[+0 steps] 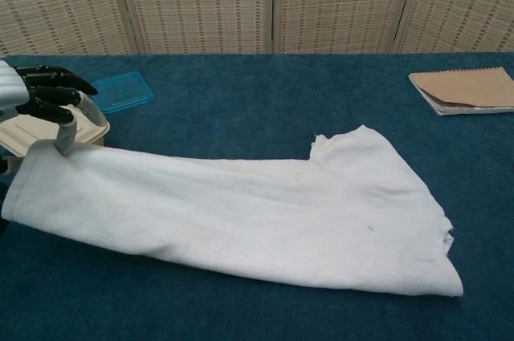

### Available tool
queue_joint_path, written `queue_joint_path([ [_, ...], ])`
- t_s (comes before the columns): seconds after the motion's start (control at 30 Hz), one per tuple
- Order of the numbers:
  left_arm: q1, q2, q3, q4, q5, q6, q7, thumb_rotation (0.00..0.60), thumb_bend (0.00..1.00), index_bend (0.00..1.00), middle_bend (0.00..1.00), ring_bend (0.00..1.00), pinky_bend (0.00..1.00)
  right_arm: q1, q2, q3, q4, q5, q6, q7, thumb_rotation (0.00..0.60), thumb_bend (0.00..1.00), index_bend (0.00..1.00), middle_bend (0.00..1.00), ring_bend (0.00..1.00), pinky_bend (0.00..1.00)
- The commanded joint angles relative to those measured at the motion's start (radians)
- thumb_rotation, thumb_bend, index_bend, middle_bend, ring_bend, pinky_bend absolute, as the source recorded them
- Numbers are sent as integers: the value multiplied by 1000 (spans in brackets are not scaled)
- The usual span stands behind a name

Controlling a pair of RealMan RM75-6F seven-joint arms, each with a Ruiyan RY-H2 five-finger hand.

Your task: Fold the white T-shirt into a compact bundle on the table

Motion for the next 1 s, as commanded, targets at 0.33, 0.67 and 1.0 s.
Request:
queue_joint_path([
  [0.33,72,137,-30,-6,-70,34,19,600,470,755,285,142,100,12,-9,10,-13,-9,1,-14,600,71,194,154,35,15],
  [0.67,77,161,-41,-65,-49,7,69,600,469,754,285,142,100,16,-14,7,-11,-13,0,-10,600,70,194,154,35,15],
  [1.0,-29,148,-95,-338,-50,-212,336,600,469,754,285,141,88,-2,0,5,3,-4,22,13,600,71,194,154,35,15],
])
